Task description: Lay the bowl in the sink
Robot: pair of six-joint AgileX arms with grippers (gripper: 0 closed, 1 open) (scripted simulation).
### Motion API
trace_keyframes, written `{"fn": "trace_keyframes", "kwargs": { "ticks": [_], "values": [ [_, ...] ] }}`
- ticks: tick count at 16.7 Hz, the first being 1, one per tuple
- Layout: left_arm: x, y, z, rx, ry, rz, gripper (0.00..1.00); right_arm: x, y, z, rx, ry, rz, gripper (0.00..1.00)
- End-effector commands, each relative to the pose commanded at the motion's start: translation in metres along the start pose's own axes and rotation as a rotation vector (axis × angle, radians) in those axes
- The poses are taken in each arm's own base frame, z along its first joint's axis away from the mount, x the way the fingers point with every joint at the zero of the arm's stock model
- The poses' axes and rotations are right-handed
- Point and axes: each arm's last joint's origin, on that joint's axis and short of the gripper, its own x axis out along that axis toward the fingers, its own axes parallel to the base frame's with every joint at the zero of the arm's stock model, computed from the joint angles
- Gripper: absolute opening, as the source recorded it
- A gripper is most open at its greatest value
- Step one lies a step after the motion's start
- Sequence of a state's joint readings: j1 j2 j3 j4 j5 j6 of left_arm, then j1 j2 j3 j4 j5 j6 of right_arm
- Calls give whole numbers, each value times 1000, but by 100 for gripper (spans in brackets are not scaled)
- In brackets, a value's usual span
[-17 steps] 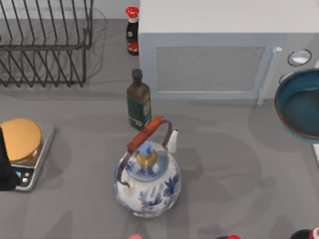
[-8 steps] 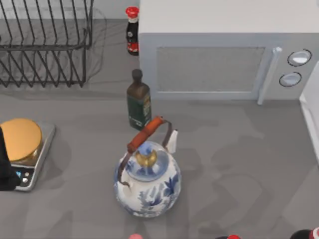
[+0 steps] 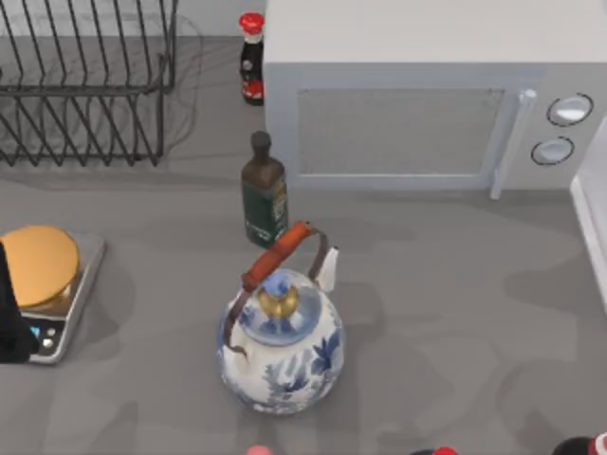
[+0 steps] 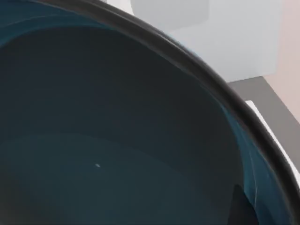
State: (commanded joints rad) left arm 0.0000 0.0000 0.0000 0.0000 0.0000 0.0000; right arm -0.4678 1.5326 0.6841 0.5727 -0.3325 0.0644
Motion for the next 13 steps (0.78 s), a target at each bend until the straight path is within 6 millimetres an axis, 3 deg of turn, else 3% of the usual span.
{"fn": "trace_keyframes", "kwargs": {
  "ticks": [6,13],
  "values": [
    [0,0,0,0,0,0,100,-21,-5,10,-144,-239,110,0],
    [0,0,0,0,0,0,100,-21,-4,11,-155,-253,123,0]
  ]
}}
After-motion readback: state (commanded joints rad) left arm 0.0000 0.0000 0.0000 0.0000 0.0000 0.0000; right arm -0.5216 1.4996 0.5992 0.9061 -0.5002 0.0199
